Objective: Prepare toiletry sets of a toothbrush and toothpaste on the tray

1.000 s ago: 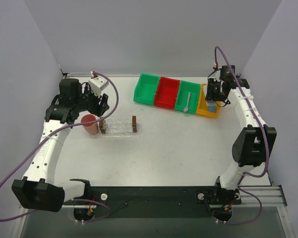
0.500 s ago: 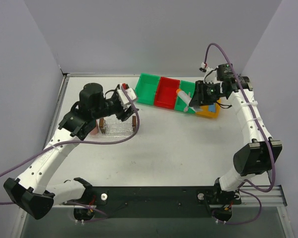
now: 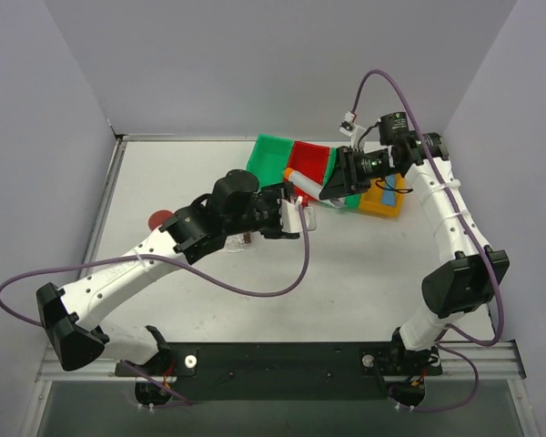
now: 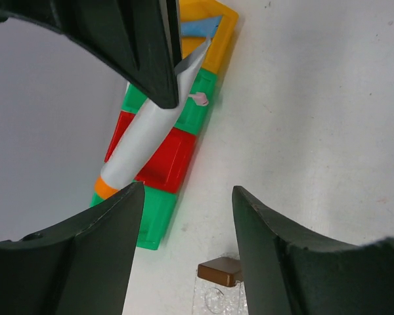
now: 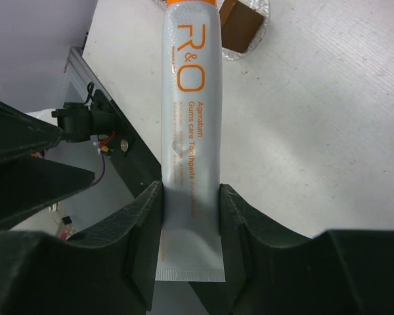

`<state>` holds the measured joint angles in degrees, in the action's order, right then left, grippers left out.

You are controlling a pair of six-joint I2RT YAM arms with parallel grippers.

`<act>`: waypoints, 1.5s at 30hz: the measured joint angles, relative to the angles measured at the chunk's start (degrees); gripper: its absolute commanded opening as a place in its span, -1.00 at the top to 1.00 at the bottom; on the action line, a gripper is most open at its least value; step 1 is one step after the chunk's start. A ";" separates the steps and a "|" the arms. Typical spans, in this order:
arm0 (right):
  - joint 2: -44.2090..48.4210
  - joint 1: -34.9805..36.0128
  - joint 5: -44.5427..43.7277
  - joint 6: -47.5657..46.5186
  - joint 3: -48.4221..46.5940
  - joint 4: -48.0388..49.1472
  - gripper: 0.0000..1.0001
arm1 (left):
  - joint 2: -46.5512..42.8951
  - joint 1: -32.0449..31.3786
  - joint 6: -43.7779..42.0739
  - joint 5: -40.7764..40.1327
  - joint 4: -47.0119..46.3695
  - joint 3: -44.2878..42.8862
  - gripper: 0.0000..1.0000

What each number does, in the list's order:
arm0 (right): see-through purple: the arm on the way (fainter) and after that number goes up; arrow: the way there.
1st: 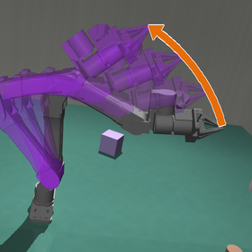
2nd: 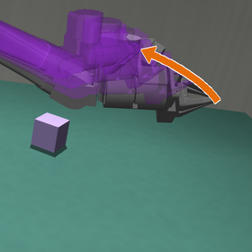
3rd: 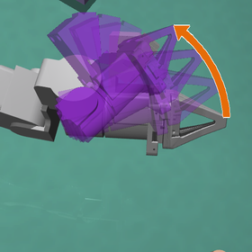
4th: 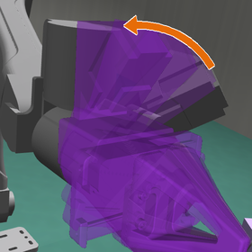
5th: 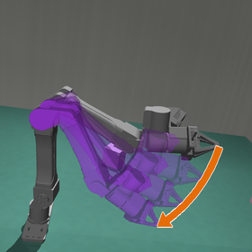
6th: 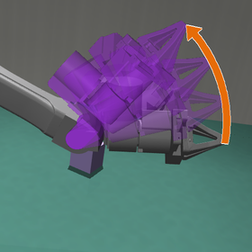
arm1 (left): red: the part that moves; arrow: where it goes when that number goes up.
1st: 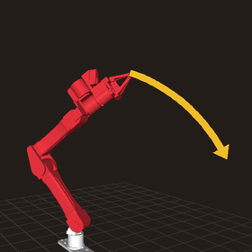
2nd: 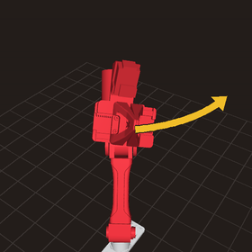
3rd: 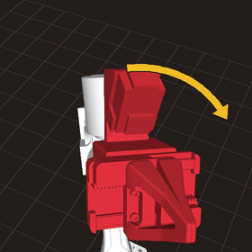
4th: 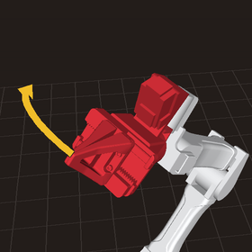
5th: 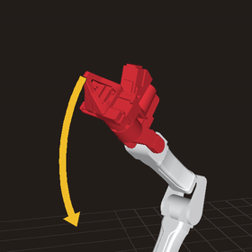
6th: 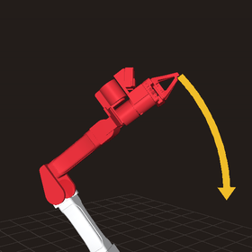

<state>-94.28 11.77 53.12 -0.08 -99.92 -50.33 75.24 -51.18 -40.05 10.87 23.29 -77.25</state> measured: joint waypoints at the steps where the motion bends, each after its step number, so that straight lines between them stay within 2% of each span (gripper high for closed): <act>1: -0.20 0.13 0.46 0.02 0.00 -0.17 0.93 | 0.87 -0.81 -0.94 -0.94 -0.07 -0.68 -0.33; 6: -0.59 1.01 3.13 -0.17 0.00 -1.22 0.93 | 5.73 -3.93 -5.49 -5.99 0.13 -4.28 -0.33; 15: -0.66 1.53 6.88 -1.38 0.00 -3.06 0.94 | 11.61 -4.22 -10.19 -9.60 1.46 -10.12 -0.33; 36: -0.66 2.99 9.33 -1.73 0.00 -3.61 0.95 | 12.24 -4.22 -11.69 -9.33 2.99 -10.84 -0.29; 39: -0.63 3.26 9.33 -1.77 0.00 -3.67 0.95 | 12.72 -4.22 -11.67 -9.03 3.10 -10.84 -0.24; 43: -0.63 3.34 9.35 -1.95 0.04 -3.72 0.93 | 12.96 -4.22 -11.43 -8.90 3.10 -10.82 0.08; 44: -0.63 3.34 9.49 -1.97 0.07 -3.65 0.93 | 12.96 -4.22 -11.41 -8.81 3.23 -10.78 0.27; 45: -0.63 3.34 9.51 -1.99 0.07 -3.63 0.92 | 12.96 -4.22 -11.37 -8.85 3.26 -10.73 0.37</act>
<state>-94.91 15.11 62.63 -2.07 -99.85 -53.95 88.20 -55.40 -51.42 2.02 26.55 -87.99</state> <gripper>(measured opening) 0.305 0.485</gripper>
